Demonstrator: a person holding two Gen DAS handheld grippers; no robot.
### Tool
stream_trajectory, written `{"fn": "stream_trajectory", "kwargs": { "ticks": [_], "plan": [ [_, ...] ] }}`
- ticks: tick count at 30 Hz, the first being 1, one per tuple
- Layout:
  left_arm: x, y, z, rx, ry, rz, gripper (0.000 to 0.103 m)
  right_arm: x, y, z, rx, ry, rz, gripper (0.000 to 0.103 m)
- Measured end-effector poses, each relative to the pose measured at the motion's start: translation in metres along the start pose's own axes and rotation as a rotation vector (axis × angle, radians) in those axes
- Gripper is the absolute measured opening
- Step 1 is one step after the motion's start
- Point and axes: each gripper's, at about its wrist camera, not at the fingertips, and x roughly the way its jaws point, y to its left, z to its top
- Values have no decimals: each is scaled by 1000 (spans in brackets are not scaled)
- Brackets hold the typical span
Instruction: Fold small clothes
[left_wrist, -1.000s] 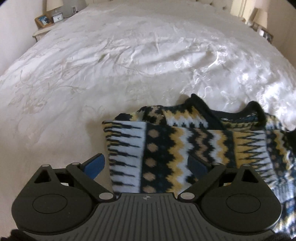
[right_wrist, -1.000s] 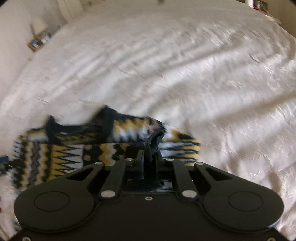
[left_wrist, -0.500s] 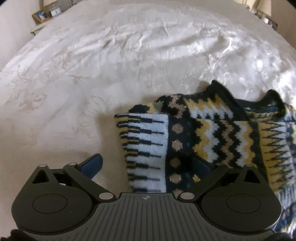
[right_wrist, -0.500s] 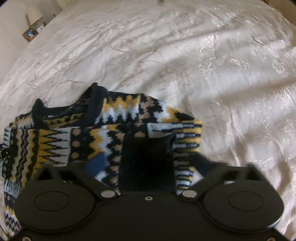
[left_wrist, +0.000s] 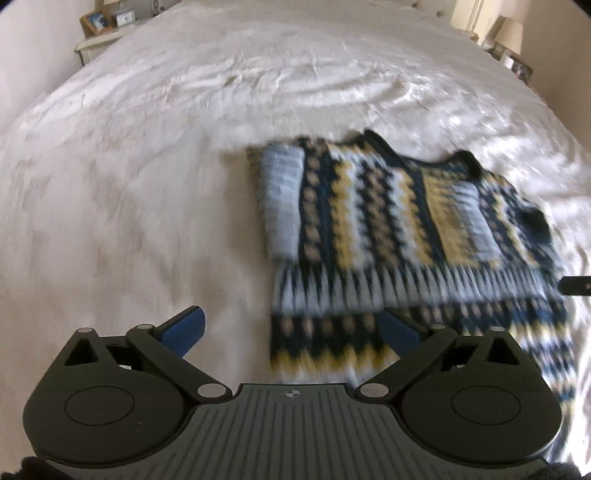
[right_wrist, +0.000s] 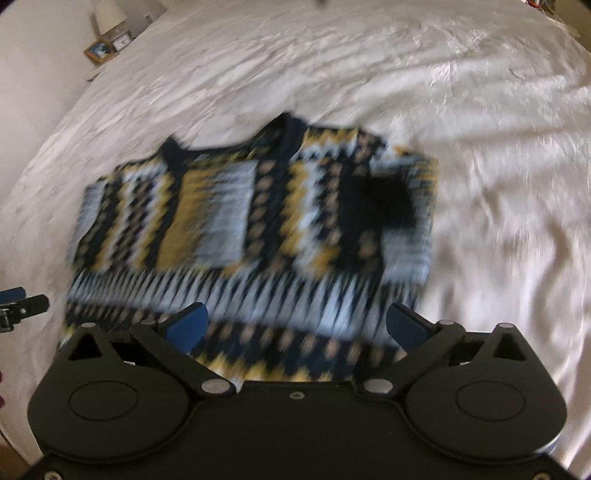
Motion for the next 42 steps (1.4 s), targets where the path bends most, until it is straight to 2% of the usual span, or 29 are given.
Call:
{"fn": "stream_trajectory", "kwargs": {
  "ticks": [5,13,24,29,32,42],
  "plan": [
    [-16,-1,-42,-4,46,-62,102,-16,15,-54,18,33,4,102],
    [-33,-5,-98,62,94,-82,102,-39,23,-126,79,44,21,102],
    [-62,-28,-162,35,61,-25,102,-66,16,-182,-5,38,116,102],
    [-69,-43,-193,34,57,8,102,-82,-1,-212,5,25,141,102],
    [-74,-46,-207,-1,49,16,102,-88,-8,-228,8,24,155,102],
    [-78,-47,-224,-13,30,26,102,-84,-15,-250,18,43,186,102]
  ]
}}
